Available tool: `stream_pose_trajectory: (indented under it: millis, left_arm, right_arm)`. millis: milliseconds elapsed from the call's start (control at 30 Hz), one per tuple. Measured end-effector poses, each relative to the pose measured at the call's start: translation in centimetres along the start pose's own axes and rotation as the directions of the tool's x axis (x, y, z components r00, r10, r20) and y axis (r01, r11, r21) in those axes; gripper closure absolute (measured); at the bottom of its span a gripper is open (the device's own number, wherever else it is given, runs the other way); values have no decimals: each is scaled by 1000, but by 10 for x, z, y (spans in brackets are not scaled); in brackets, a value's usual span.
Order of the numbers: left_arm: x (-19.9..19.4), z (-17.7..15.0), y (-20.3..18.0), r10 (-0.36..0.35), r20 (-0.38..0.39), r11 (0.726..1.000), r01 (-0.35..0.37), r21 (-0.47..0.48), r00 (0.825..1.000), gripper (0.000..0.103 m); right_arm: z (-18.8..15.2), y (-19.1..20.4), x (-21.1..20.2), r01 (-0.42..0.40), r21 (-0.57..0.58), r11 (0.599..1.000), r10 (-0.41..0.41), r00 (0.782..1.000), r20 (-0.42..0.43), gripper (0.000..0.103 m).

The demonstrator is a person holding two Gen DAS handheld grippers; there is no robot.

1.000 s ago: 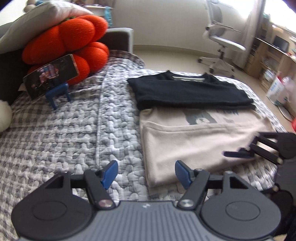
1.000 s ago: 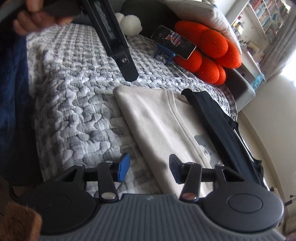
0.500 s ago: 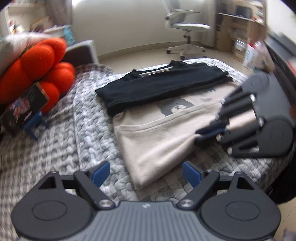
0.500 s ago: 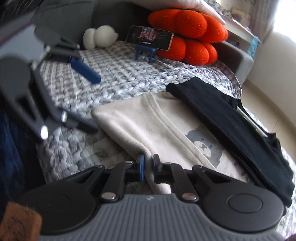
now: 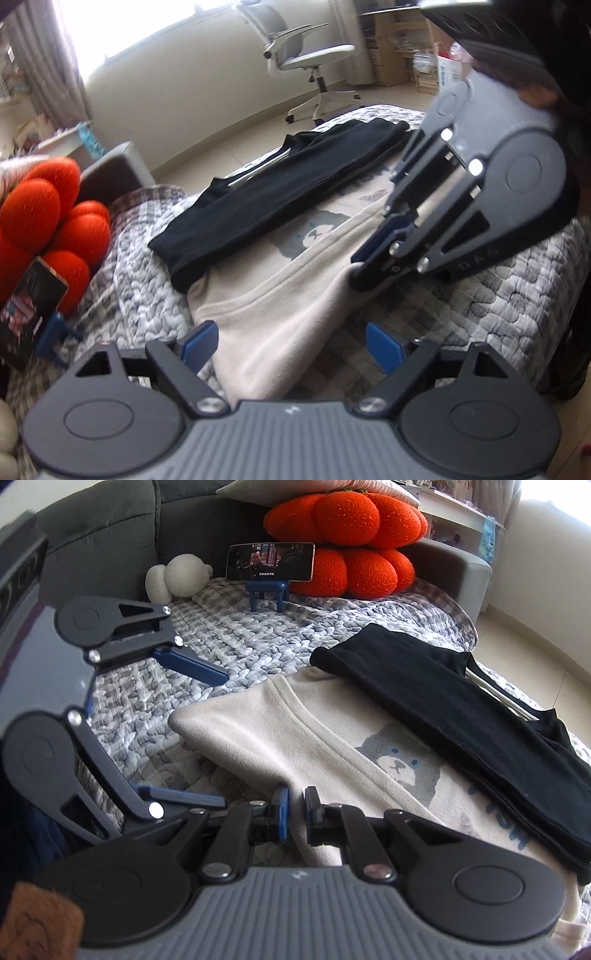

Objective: Fold clothes
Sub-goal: 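Pinch the cream sweatshirt hem with the right tool, then pinch the sweatshirt hem with the left tool while the right tool re-grips the hem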

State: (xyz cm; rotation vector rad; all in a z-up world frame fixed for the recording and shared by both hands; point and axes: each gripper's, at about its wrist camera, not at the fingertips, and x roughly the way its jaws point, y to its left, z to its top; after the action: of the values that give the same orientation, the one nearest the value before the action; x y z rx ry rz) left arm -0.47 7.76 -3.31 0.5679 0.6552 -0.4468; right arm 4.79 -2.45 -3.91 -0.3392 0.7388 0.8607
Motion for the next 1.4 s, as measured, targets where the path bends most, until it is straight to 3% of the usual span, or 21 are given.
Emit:
stream_pose_trajectory:
  millis: [167,233,300,367,500,667,900,1033,1400]
  left_arm:
    - [16,-3,-7,27,-57,996,-22,84,998,22]
    - [21,-5,-5,40,-87,995,-32,91,995,34]
    - [24,-4,4,32,-114,999,-28,43,993,57]
    - [26,-6,10,34,-131,999,-33,13,991,72]
    - [26,-7,16,32,-144,999,-37,-27,989,87]
    - [28,-6,22,22,-156,997,-34,-75,988,91]
    - [26,-6,21,32,-157,995,-46,-83,987,91]
    - [26,-5,23,33,-162,994,-49,-96,986,91]
    - [26,-4,19,56,-172,993,-73,-98,984,91]
  right_arm:
    - [0,-3,-3,-9,9,1000,9,1000,9,94]
    - [0,-3,-3,-12,11,1000,12,1000,10,94]
    - [-1,-3,-4,-11,7,1000,11,1000,10,94]
    - [-1,-3,-4,-12,5,1000,12,1000,12,94]
    - [-4,0,-3,-7,-34,999,8,1000,5,91]
    - [-16,11,-3,41,-148,988,-41,999,-2,63]
    - [-55,0,-17,104,-227,968,-120,991,-56,58]
    - [-81,-23,-38,155,-187,970,-167,985,-51,50]
    - [-127,-53,-81,322,-172,931,-336,940,-63,51]
